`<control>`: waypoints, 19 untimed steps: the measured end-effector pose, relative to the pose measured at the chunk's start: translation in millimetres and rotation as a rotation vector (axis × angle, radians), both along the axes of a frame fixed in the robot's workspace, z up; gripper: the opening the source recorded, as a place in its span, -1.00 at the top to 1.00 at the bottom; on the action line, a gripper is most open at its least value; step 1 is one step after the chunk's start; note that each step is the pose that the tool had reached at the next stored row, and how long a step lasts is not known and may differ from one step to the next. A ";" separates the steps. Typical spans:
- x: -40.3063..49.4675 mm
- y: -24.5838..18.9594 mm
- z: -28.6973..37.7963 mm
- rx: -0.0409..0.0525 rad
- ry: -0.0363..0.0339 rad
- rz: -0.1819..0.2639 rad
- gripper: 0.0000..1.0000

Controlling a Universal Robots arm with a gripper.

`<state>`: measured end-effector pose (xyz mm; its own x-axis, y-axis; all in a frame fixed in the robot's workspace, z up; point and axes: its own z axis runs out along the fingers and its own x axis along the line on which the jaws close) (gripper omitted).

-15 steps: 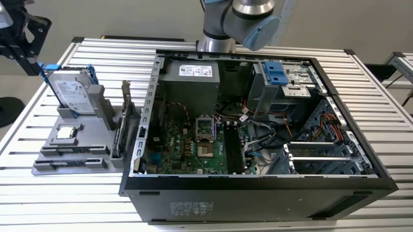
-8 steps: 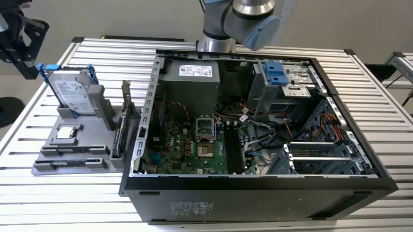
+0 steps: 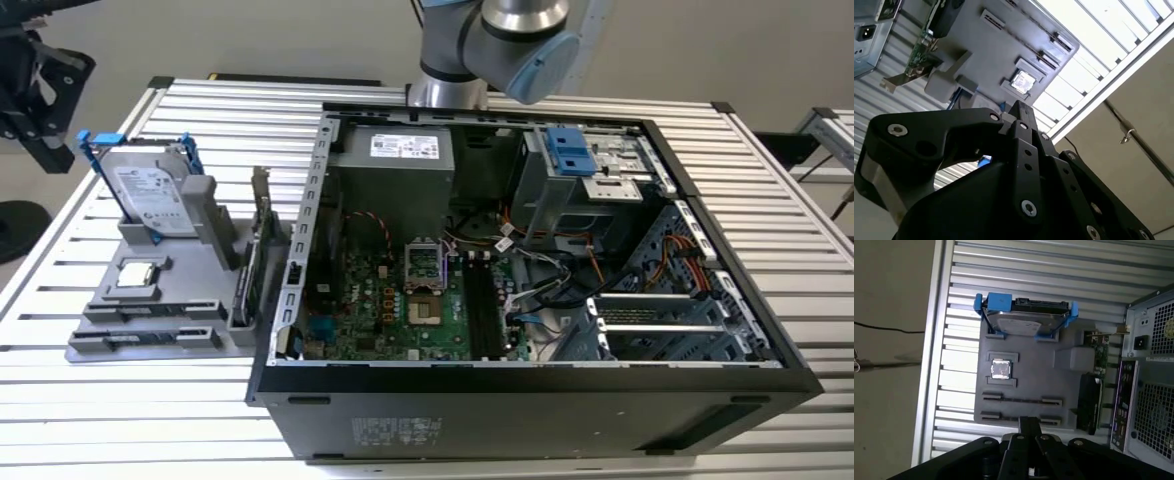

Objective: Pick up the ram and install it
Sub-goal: 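Reach for the ram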

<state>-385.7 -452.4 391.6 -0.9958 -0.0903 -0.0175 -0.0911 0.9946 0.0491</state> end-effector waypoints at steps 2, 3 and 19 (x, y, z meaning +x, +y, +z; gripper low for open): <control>0.0 -2.1 -0.1 0.0001 0.0007 -0.004 1.00; 0.1 -3.1 -0.2 0.0001 0.0009 -0.006 1.00; 1.6 -17.1 -0.8 0.0001 0.0063 -0.032 1.00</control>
<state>-384.1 -469.5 390.8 -0.9982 -0.0588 -0.0113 -0.0593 0.9970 0.0497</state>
